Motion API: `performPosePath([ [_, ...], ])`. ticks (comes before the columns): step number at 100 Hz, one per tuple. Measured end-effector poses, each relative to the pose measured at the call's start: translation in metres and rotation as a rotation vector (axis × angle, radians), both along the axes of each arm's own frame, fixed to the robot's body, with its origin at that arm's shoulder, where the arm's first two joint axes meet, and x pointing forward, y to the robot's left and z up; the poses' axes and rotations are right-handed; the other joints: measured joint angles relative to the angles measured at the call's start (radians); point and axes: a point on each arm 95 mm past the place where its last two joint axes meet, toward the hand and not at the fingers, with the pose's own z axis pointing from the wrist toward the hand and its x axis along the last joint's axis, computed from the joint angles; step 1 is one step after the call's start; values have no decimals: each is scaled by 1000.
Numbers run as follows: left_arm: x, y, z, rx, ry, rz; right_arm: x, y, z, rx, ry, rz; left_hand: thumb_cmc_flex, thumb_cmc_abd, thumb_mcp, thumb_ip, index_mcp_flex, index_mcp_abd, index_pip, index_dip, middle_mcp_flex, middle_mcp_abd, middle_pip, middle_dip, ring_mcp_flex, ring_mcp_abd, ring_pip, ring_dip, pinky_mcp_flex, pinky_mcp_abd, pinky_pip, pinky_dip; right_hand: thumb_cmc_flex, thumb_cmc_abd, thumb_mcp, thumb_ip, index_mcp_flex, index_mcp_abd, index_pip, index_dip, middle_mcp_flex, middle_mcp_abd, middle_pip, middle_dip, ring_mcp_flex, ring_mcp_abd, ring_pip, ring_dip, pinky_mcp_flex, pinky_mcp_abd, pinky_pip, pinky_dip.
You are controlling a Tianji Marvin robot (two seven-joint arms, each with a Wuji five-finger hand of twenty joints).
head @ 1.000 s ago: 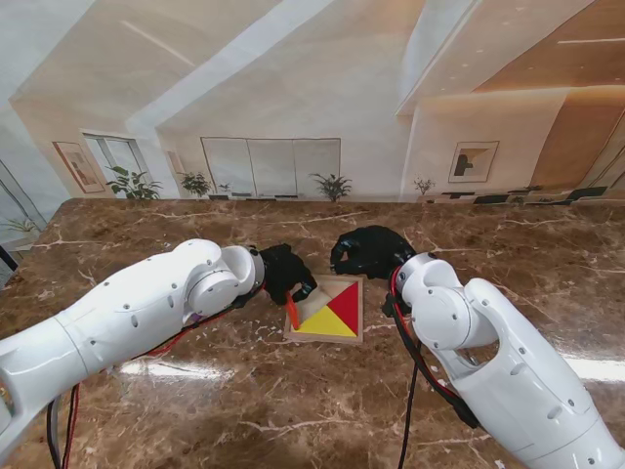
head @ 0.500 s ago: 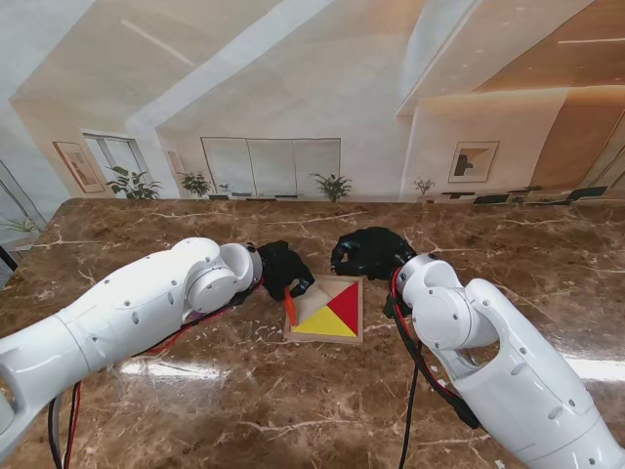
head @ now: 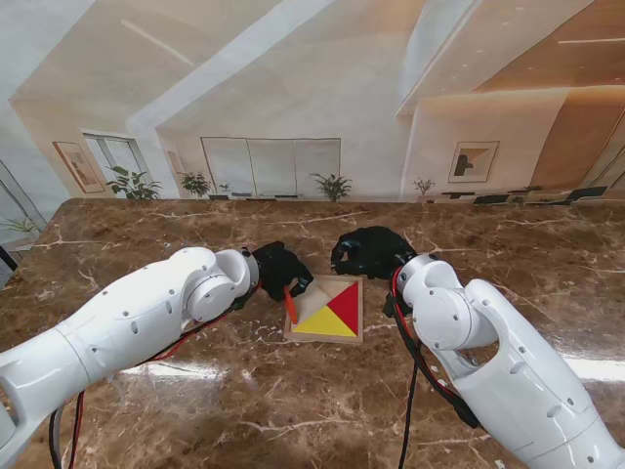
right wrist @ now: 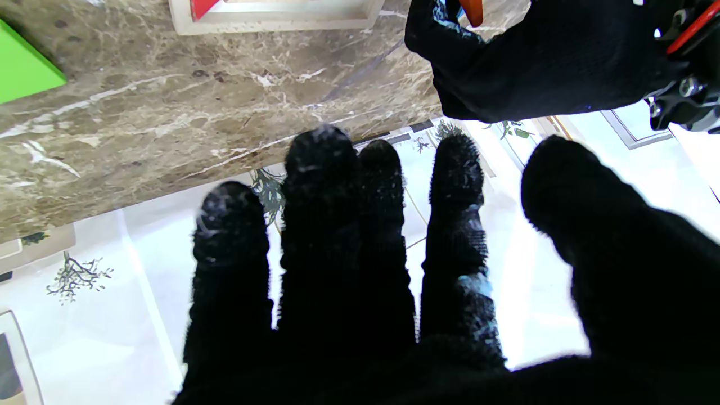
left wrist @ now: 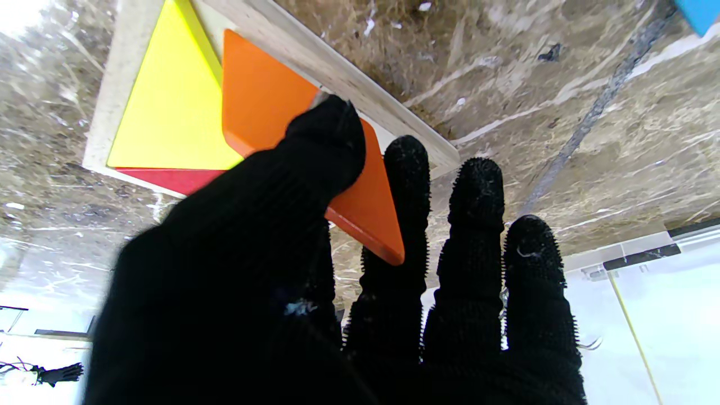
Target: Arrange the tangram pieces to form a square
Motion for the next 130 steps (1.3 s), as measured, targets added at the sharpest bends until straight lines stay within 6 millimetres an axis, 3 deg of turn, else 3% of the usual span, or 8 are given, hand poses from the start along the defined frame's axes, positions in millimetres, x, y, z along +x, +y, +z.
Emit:
performPosePath([
  [61, 1, -3, -8, 31, -4, 12, 1, 1, -1, 1, 3, 4, 0, 29, 0, 0, -15, -5, 0, 0, -12, 0, 0, 0, -3, 0, 0, 0, -8, 0, 0, 0, 0, 0, 0, 0, 0, 0, 0, 0, 0, 0, 0, 0, 0, 0, 0, 0, 0, 0, 0, 0],
  [79, 2, -7, -11, 28, 11, 21, 1, 1, -1, 1, 3, 3, 0, 35, 0, 13, -19, -5, 0, 0, -27, 0, 0, 0, -25, 3, 0, -1, -21, 0, -9, 0, 0, 0, 0, 0, 0, 0, 0, 0, 0, 0, 0, 0, 0, 0, 0, 0, 0, 0, 0, 0],
  [130, 5, -12, -17, 20, 3, 35, 1, 1, -1, 3, 8, 4, 0, 45, 5, 14, -27, -23, 0, -4, -100, 3, -27, 0, -97, 24, -15, -6, -76, 12, -48, 0, 0, 5, 0, 0, 0, 0, 0, 0, 0, 0, 0, 0, 0, 0, 0, 0, 0, 0, 1, 0],
])
